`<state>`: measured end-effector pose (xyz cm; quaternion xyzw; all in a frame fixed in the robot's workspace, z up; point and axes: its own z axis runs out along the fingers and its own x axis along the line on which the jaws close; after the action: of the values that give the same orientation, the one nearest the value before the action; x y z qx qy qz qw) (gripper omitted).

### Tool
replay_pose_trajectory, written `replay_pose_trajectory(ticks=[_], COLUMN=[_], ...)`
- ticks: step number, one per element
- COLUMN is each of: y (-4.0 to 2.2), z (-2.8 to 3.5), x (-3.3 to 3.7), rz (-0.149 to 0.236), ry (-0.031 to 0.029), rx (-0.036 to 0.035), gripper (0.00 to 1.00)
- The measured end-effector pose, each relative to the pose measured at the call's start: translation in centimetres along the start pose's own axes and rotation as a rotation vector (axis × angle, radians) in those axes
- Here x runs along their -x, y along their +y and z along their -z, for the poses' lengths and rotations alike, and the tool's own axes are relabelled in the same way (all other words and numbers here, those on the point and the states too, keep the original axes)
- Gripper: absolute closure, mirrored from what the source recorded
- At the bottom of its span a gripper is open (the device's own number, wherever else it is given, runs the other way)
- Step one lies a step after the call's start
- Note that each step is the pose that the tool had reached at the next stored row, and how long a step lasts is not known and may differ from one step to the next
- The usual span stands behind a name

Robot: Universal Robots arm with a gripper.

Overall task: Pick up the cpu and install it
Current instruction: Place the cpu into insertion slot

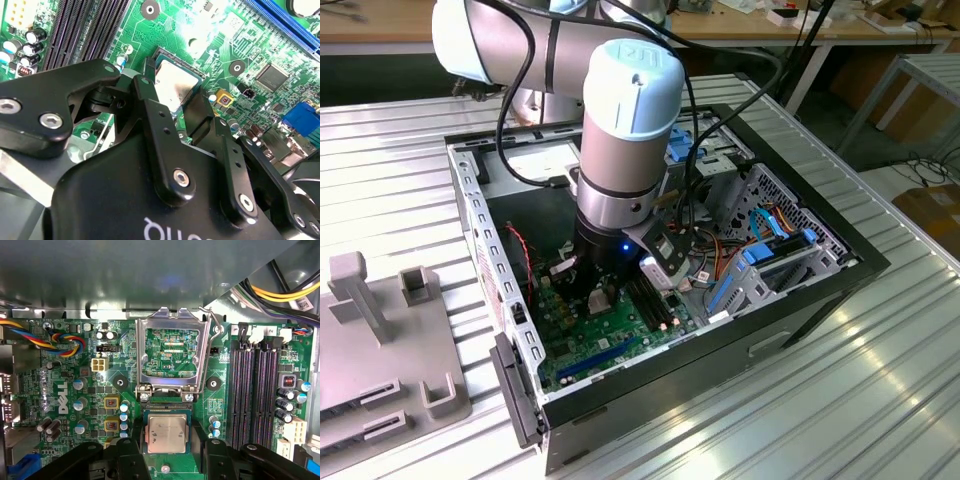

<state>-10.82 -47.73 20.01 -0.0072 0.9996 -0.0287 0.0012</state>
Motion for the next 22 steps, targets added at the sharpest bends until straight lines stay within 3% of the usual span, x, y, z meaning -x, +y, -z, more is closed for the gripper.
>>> replay_pose_trajectory(ticks=[22], y=[0.06], z=[-0.47], x=[0.04], rz=[0.000], ry=[0.0001], rx=[0.0008], gripper=[0.53])
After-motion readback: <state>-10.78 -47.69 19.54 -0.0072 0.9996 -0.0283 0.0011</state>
